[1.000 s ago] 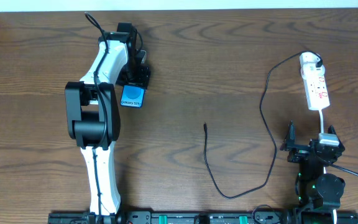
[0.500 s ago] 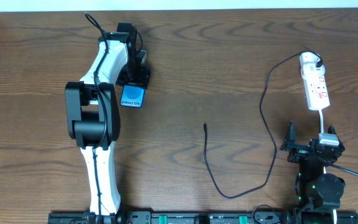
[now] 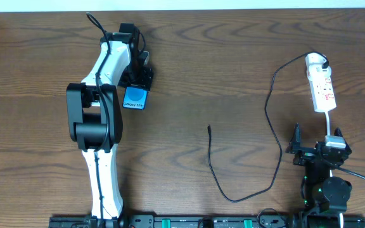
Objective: Plug charger to phone and switch on socket
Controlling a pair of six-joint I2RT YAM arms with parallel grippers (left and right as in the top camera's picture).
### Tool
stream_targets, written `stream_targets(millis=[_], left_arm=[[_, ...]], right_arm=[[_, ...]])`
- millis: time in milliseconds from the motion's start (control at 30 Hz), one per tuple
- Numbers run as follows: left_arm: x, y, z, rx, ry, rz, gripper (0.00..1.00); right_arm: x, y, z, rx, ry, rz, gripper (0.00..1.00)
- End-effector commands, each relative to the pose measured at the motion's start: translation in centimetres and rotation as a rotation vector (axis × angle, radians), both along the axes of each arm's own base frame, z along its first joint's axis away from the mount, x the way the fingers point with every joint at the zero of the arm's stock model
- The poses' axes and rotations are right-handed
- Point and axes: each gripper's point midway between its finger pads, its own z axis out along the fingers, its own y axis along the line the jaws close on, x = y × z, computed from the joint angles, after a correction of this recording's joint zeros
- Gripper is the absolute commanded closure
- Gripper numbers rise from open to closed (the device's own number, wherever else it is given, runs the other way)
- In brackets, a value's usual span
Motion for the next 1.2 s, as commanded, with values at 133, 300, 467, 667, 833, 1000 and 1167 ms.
stream_targets(millis=[133,300,467,667,833,1000,1167], left_arm=[[-1.4,-0.1,-1.1,-0.005,0.057,-0.007,0.92],[-1.4,-0.1,-1.1,-0.005,0.056,-0.008,0.93],[-1.4,-0.1,-1.1,-0.005,0.055,-0.007,0.93],[-1.4,-0.1,-1.1,-0.004,0.057,-0.008,0.92],[-0.9,-0.1,-0.6,-0.005,0.039,-0.008,0.92],[-0.4,-0.2,0.0,-0.007,0.020,-0.008,0.92],[0.0,-0.2,0.4,-0.008,0.006,-0.007,0.93]], right_arm=[[0.0,0.2,0.0,-0.015,0.000,0.007,0.01],[0.0,0.2,0.0,-0.015,0.000,0.007,0.01],[0.0,0.2,0.0,-0.015,0.000,0.007,0.01],[0.0,0.2,0.0,-0.015,0.000,0.007,0.01],[0.0,0.2,0.0,-0.015,0.000,0.007,0.01],[0.0,0.2,0.0,-0.015,0.000,0.007,0.01],[0.0,0.2,0.0,-0.015,0.000,0.007,0.01]])
